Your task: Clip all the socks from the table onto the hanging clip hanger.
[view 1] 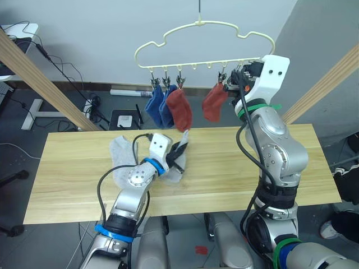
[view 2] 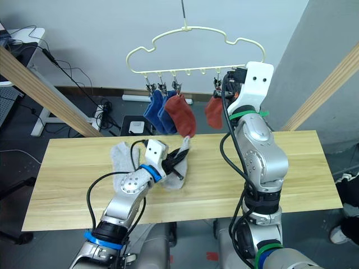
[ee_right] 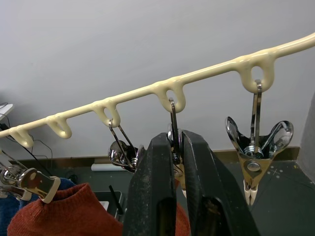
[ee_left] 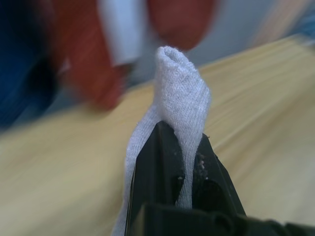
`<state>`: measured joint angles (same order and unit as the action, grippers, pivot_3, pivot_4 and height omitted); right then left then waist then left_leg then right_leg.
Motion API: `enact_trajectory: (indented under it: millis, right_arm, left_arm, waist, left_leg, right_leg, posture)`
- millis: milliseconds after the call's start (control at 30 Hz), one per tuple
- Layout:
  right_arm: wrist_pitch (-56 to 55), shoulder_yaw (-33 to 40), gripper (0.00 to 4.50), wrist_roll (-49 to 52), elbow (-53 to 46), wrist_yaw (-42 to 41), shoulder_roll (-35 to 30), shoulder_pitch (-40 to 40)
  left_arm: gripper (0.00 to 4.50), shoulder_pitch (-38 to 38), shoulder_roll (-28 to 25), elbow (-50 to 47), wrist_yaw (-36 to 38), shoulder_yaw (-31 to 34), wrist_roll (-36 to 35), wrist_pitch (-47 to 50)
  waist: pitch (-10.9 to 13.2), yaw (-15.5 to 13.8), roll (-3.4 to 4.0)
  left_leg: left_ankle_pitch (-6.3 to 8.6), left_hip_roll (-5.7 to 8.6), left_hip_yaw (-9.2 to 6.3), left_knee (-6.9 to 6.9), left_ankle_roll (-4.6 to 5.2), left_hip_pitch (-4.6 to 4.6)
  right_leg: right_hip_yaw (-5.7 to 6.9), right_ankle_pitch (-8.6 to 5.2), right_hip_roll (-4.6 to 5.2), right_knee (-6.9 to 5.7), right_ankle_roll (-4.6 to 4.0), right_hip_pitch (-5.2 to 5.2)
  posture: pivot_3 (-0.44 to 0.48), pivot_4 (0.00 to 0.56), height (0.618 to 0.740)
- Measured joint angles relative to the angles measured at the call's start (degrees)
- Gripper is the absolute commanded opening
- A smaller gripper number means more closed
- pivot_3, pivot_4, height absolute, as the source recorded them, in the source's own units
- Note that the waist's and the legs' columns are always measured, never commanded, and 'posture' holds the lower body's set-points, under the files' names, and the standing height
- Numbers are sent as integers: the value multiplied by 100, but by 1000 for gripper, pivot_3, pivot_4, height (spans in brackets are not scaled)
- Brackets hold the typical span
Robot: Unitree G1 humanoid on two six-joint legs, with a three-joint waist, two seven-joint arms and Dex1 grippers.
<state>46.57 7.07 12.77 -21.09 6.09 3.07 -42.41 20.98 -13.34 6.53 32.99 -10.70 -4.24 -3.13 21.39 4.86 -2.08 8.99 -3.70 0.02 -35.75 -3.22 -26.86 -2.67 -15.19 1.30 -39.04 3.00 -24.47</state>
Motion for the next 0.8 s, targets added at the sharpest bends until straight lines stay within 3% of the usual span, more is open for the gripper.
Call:
enact_trajectory:
  millis: [200,367,633,800]
  right_arm:
    - [5,12,0,1,0,3,-34,-23]
    - [15,11,0,4,0,10,-50,-111]
    - [35,11,0,7,0,18,-45,-110]
    - [101,7,0,16,0,19,-37,-110]
  left_arm:
    - [25,1064,530,375,348,-132,-31,-650]
    - [25,1680,987,1043,38,-118,26,-606]
    - [25,2310,1135,2326,-452,-121,477,-765]
    - [25,2644,1319,2610,-900,-114,729,-957]
  waist:
    - [0,7,0]
    - [0,18,-1]
    - [0,30,-1]
    - [0,28,-1]
  left_leg:
    - [0,2,0,-5,1,-3]
    - [1,1,-3,-2,2,-3]
    - [1,2,-3,-3,2,-6]
    - [1,2,-3,-1,2,-6]
  right_leg:
    - [-1,-1,-1,2,2,2]
    - [1,-2,-5,3,3,2]
    - [2,-2,-5,4,3,0]
    - [2,-2,-4,5,3,0]
  posture:
    - [-199,337,740]
    - [-205,333,740]
    - [-213,331,740]
    - [-215,329,740]
